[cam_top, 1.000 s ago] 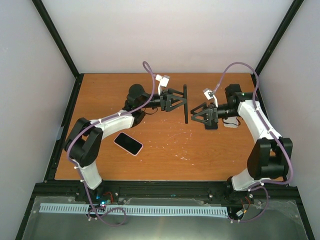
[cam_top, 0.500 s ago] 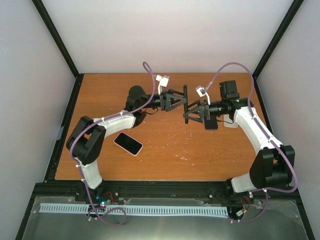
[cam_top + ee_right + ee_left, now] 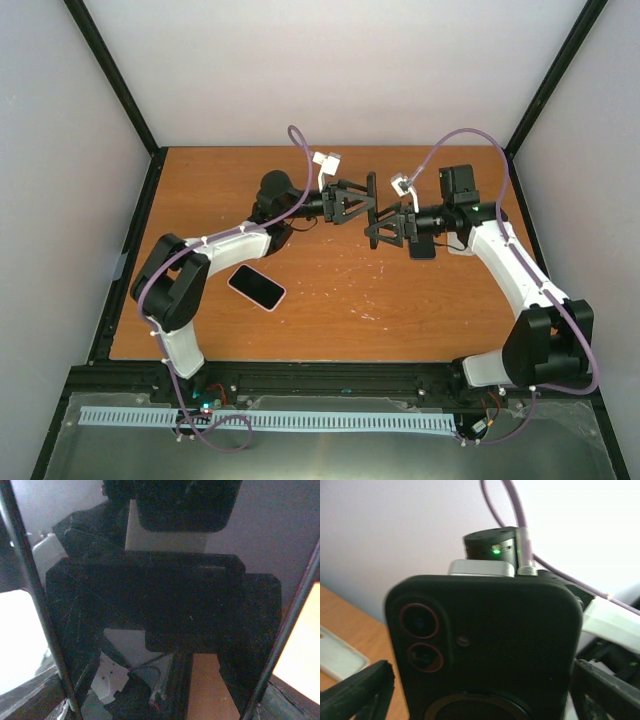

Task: Take the phone out of the phone case
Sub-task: Adjust the phone.

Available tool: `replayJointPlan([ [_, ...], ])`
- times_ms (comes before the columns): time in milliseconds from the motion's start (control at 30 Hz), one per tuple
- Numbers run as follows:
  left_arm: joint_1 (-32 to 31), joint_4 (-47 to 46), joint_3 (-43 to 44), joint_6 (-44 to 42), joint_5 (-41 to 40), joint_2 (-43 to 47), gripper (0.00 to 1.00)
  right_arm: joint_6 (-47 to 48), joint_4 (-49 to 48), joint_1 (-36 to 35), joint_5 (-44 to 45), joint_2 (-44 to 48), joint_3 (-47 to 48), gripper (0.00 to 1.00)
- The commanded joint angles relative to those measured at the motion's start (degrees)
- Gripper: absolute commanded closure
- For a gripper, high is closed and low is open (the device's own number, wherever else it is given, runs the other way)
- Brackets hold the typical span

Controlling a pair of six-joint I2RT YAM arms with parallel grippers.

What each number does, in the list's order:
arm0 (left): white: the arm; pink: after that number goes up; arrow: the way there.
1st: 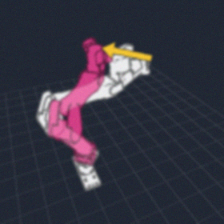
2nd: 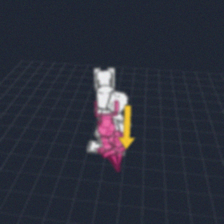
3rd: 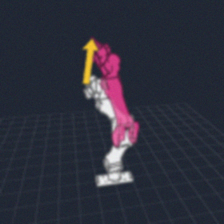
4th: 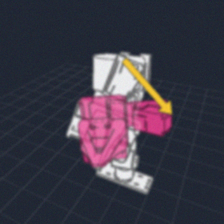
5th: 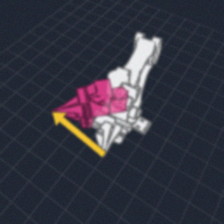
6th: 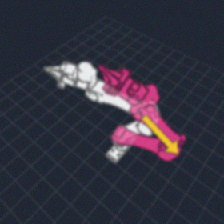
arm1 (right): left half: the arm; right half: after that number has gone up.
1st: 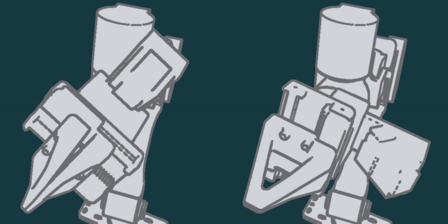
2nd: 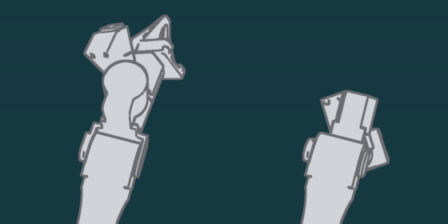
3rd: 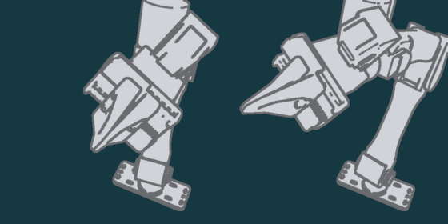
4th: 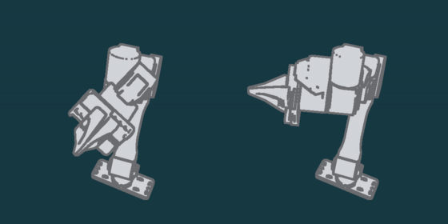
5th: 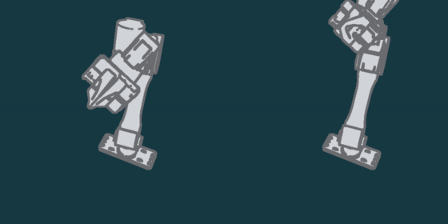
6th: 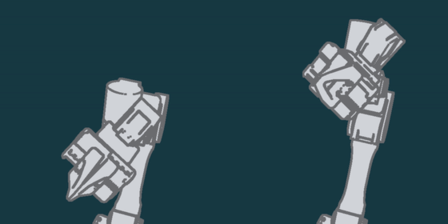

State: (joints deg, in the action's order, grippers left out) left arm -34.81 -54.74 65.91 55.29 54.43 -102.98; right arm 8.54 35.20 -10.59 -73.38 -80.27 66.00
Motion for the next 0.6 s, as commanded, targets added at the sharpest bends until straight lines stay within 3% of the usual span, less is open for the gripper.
replayJointPlan([
  [0, -0.3, 12.4, 1.5, -7.6, -7.8, 4.1, 0.01, 3.5, -0.6, -0.3, 10.2, 3.7, -1.0, 0.38],
  [100, -0.3, 27.1, 3.6, -15.8, -13.3, 6.6, 0.01, 6.1, 0.7, -0.2, 15.3, 5.0, -2.0, 0.39],
  [233, -0.5, 50.4, 7.7, -26.9, -28.4, 9.4, 0.01, 8.2, 1.6, 0.0, 20.8, 6.6, -3.5, 0.4],
  [467, -1.2, 46.8, -0.6, -40.7, -43.5, 20.9, 0.01, 9.7, 0.8, 0.0, 26.9, 10.6, -5.5, 0.4],
  [567, -2.7, 44.4, -1.1, -44.2, -59.5, 24.8, 0.01, 9.5, 0.6, 0.0, 28.4, 11.2, -5.6, 0.4],
])
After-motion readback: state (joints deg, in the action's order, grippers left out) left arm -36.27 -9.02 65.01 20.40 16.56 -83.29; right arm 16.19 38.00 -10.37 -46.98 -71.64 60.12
